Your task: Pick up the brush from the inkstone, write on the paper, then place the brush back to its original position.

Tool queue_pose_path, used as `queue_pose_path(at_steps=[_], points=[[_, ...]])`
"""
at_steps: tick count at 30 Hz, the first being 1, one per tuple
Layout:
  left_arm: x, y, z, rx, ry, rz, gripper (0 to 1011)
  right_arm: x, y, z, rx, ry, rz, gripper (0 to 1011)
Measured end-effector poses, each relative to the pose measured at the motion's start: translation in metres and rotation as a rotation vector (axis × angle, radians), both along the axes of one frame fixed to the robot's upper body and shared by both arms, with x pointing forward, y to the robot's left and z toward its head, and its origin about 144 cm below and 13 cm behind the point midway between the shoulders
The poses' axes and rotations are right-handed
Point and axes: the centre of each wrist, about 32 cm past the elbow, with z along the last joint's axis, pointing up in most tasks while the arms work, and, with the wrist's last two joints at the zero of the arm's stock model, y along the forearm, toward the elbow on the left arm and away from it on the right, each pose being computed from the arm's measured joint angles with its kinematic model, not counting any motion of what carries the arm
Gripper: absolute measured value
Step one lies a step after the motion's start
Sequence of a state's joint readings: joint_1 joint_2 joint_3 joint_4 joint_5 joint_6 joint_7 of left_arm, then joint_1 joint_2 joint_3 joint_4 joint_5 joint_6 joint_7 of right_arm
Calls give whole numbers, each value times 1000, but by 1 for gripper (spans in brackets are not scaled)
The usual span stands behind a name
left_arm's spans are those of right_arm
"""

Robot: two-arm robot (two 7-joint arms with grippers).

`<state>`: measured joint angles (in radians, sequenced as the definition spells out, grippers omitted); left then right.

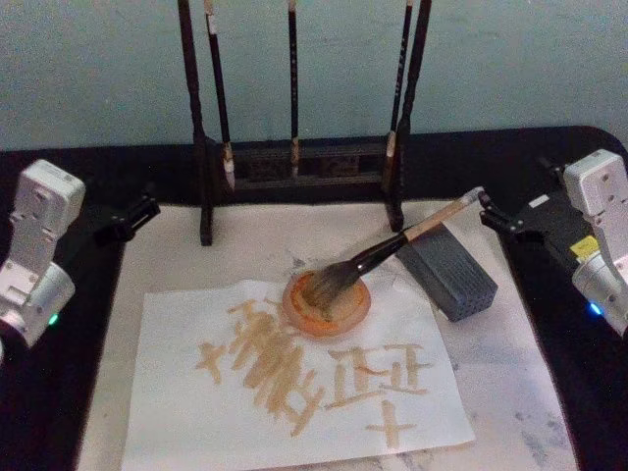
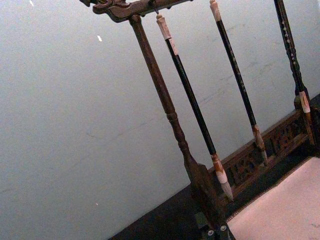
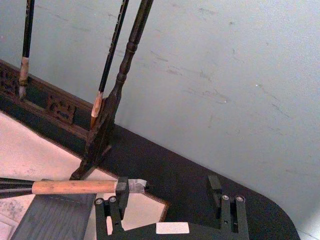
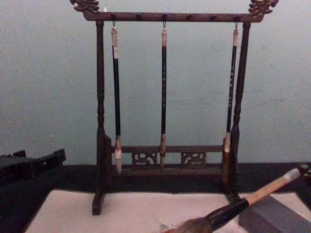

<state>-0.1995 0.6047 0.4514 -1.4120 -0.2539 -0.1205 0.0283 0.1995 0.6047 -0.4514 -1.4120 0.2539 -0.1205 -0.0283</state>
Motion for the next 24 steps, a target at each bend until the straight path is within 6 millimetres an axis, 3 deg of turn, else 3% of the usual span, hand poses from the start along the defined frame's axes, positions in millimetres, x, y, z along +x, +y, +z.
queue_pose_path(at_steps=[24], points=[[0,0,0,0,0,0,1002,0,0,0,0,0,0,1002]])
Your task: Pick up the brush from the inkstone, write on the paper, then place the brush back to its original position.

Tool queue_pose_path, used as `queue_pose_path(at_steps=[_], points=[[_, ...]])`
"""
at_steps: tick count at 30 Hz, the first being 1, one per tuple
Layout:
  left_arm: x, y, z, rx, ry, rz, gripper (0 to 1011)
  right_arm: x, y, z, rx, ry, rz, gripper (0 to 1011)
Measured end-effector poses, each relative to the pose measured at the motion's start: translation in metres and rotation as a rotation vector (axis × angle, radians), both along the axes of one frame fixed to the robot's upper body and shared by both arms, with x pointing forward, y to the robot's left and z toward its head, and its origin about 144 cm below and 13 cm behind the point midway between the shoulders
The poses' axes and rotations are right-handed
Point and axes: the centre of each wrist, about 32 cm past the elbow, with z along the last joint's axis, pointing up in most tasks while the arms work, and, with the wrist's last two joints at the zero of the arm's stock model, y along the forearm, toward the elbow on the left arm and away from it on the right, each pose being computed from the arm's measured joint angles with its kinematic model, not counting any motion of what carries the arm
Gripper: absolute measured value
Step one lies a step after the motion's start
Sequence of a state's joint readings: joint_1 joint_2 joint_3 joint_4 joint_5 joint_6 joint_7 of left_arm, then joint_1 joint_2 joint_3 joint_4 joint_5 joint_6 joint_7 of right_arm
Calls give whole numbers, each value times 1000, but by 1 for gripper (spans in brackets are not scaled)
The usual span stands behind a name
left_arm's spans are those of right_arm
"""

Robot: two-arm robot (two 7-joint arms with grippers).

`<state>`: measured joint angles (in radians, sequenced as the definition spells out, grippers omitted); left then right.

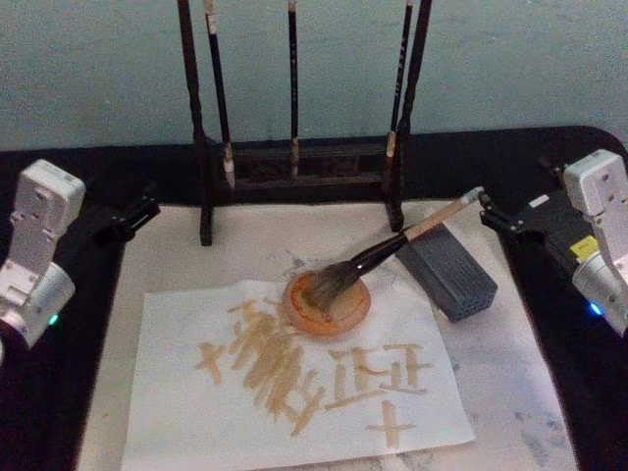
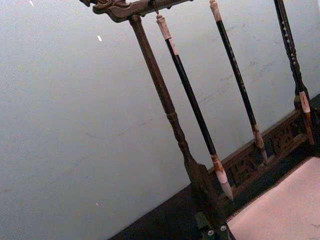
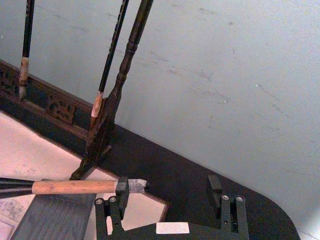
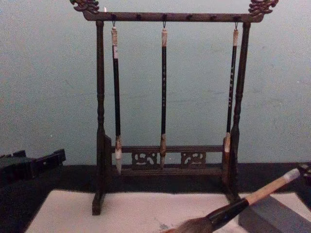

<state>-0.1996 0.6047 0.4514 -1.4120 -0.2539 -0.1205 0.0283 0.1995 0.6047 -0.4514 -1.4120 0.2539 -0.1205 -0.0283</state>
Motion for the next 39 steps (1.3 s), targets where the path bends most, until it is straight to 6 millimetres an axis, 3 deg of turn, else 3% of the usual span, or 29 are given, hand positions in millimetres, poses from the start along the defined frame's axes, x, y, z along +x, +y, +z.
queue_pose_path(at_steps=[29,39], points=[[0,0,0,0,0,0,1002,0,0,0,7,2,0,1001],[0,0,0,0,0,0,1002,-11,-2,-1,151,37,23,1001]])
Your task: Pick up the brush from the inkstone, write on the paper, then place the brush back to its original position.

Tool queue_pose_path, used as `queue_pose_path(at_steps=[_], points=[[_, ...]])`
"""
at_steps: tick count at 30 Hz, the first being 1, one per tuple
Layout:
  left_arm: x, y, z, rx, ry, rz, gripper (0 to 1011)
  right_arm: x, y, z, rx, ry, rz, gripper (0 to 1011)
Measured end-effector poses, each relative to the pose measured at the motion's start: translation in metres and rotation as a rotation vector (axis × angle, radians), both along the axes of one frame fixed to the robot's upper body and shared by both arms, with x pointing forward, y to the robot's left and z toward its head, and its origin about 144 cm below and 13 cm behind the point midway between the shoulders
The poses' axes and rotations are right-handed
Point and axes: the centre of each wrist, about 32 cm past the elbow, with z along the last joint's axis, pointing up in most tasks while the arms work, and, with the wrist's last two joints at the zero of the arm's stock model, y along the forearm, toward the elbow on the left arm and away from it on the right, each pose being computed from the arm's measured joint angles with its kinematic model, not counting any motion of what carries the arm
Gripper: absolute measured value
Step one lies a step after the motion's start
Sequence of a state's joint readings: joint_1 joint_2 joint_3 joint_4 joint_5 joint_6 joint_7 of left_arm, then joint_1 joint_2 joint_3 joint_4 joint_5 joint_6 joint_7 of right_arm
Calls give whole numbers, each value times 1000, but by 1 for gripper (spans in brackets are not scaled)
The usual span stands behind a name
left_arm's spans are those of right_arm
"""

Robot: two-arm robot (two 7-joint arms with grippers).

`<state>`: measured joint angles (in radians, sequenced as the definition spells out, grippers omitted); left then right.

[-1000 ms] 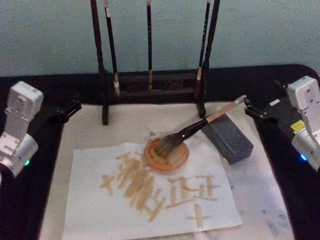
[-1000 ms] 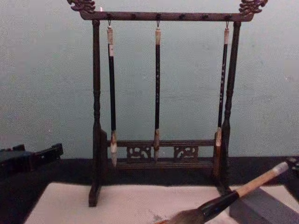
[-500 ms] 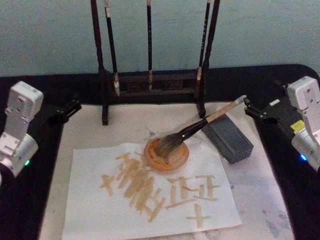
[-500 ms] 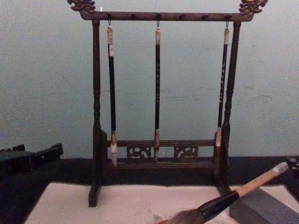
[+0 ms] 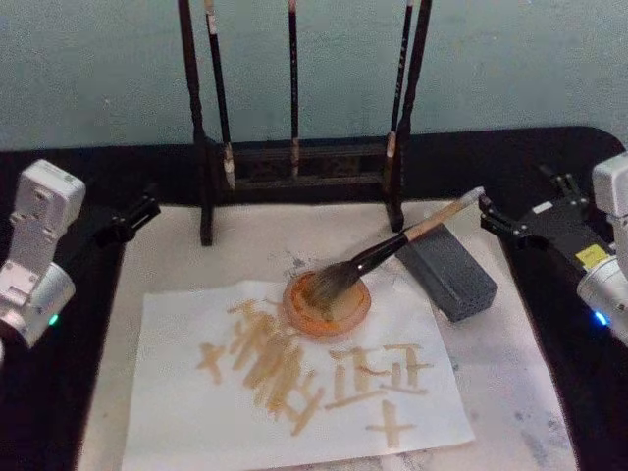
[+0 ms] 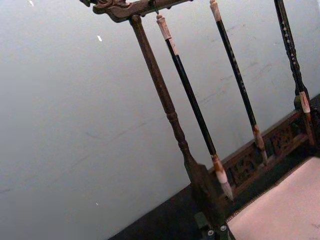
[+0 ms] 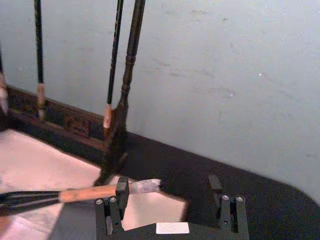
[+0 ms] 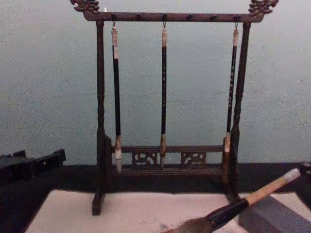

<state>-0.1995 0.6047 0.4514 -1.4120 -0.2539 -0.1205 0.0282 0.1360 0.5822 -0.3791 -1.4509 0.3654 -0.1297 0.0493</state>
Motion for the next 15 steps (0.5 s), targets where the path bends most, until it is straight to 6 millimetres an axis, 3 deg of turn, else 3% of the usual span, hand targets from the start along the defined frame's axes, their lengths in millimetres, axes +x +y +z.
queue_pose_path(at_steps=[15], points=[[0,0,0,0,0,0,1002,-16,3,-5,252,55,84,1002]])
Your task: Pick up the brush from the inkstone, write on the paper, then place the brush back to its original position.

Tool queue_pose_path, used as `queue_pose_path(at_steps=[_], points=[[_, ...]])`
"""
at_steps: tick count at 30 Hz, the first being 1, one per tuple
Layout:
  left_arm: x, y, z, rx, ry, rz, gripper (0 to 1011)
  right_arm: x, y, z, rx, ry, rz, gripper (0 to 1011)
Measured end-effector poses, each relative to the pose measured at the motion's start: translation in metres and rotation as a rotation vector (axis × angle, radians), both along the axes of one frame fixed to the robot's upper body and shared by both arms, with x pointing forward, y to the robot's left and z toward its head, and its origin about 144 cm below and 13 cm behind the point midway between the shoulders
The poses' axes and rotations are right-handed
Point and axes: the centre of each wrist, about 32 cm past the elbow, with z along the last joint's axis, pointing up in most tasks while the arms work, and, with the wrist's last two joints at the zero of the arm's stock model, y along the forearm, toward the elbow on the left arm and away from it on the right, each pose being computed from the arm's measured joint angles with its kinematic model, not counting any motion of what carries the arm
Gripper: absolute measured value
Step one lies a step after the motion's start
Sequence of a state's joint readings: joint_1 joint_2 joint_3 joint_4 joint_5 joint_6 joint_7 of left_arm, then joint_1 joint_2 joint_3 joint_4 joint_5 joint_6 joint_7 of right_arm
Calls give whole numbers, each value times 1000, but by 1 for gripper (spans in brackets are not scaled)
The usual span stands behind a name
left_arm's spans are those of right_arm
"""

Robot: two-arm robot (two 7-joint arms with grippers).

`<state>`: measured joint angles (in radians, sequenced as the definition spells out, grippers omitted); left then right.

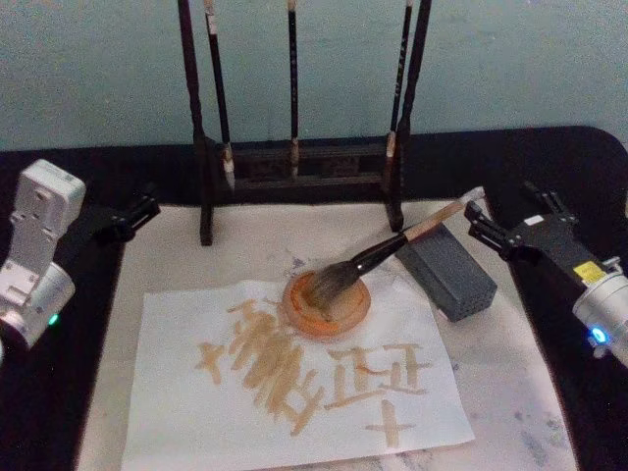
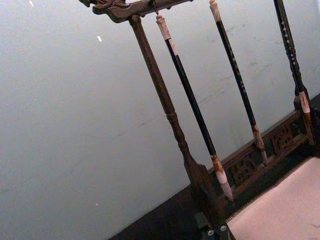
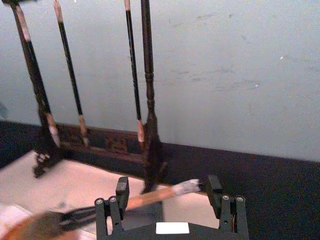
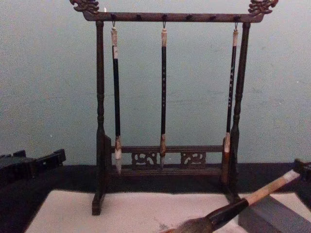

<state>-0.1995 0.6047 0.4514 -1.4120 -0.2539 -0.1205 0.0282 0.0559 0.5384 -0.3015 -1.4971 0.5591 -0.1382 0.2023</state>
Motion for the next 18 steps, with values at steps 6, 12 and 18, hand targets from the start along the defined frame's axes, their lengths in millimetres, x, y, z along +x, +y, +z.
queue_pose_path(at_steps=[6,12,18], points=[[0,0,0,0,0,0,1002,-1,1,-11,197,56,24,1001],[0,0,0,0,0,0,1002,0,3,-22,382,141,9,1001],[0,0,0,0,0,0,1002,-1,7,-26,502,199,-45,1001]])
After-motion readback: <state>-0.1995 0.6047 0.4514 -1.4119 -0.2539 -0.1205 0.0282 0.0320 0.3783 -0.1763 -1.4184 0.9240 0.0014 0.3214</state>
